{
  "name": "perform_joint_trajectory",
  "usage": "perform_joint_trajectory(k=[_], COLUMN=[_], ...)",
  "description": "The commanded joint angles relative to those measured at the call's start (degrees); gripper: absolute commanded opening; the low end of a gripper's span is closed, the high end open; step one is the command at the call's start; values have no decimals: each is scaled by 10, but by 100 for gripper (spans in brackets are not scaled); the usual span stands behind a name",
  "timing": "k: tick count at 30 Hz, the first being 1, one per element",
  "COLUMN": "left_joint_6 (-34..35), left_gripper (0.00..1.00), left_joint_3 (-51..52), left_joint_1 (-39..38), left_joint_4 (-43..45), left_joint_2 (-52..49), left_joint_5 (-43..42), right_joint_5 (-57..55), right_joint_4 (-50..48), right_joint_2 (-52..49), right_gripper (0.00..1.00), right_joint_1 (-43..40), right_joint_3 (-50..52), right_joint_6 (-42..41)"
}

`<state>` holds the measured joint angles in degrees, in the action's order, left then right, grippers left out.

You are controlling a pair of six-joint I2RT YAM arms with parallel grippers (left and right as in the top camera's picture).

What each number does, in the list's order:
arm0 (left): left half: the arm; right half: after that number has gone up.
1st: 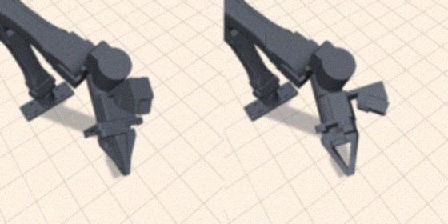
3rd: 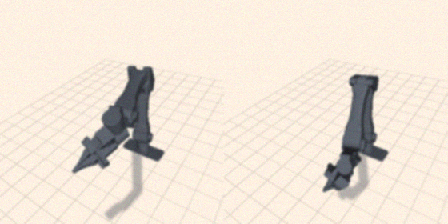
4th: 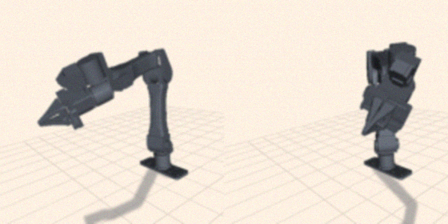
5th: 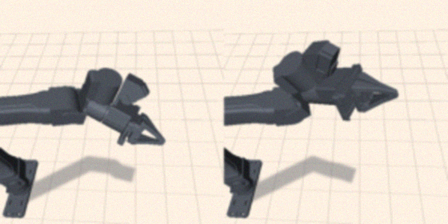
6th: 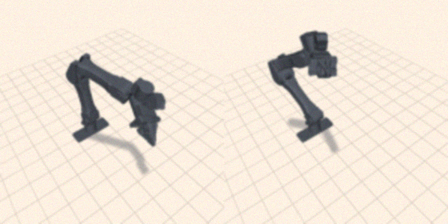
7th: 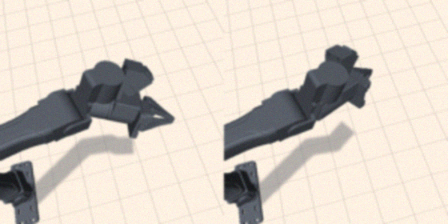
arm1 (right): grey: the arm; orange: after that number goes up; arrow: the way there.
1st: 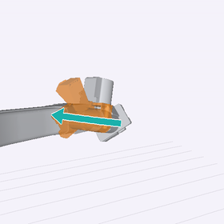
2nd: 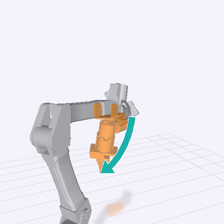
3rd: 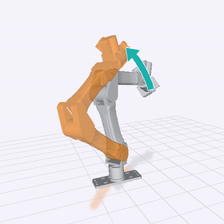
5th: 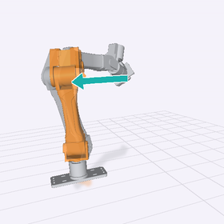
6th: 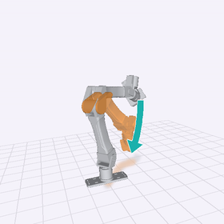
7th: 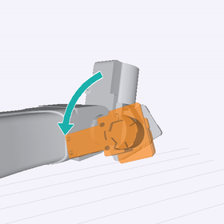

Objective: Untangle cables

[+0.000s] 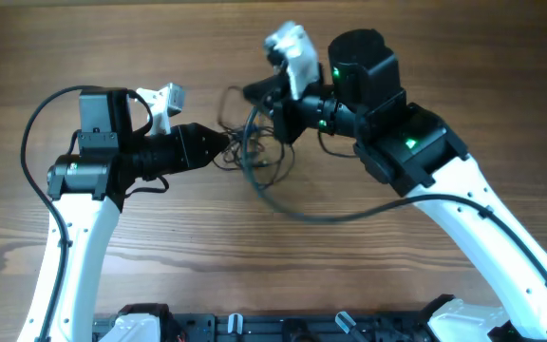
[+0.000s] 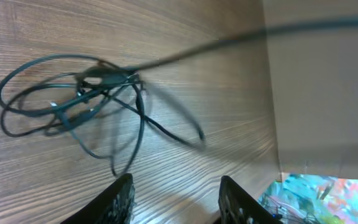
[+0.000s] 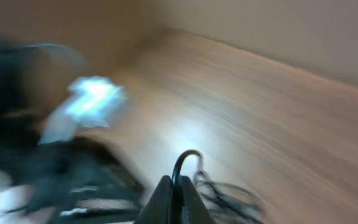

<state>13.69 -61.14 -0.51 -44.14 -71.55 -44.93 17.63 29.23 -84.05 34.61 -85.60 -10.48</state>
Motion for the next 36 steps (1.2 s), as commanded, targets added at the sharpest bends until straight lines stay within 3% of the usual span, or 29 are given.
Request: perform_joint_trajectory(k=[1,3,8,11,12,13,16,19,23,25,36], left_joint_6=[-15,-15,-15,-15,-15,-15,-15,-15,-15,-15,-15], left_gripper=[46,47,48,48,48,48,49,49,49,50,50], left_joint_3=[-9,-9,-9,-9,-9,-9,-9,-9,-9,-9,-9], left_joint_1=[3,3,3,3,3,3,3,3,3,3,3], left_joint_4=[-3,-2,-2,-3,-3,-5,-7,-6,-4,-4,-5], left_joint_2=[7,7,7,7,7,7,7,7,7,7,7], left_joint_5=[-6,-6,-4,-4,-4,-4,-4,-4,-4,-4,-4], right_joint_5=[-227,-165,146,38,-77,-165,-351,-381,-285,-193,-29], right_joint_4=[29,34,49,82,108,131,217,271,289,268,197], right_joint_2=[10,14,14,14,14,14,13,13,10,-2,-140], right_gripper=[4,4,4,7,24,47,84,99,100,99,100], right_joint_1=[-13,-13,-13,-14,-14,-14,-14,-14,-14,-14,-14], right_joint_3=[-5,-5,-5,-5,-5,-5,-5,-1,19,36,56], right_joint_6=[-77,-65,93,60,11,-32,-141,-166,-141,-85,-28])
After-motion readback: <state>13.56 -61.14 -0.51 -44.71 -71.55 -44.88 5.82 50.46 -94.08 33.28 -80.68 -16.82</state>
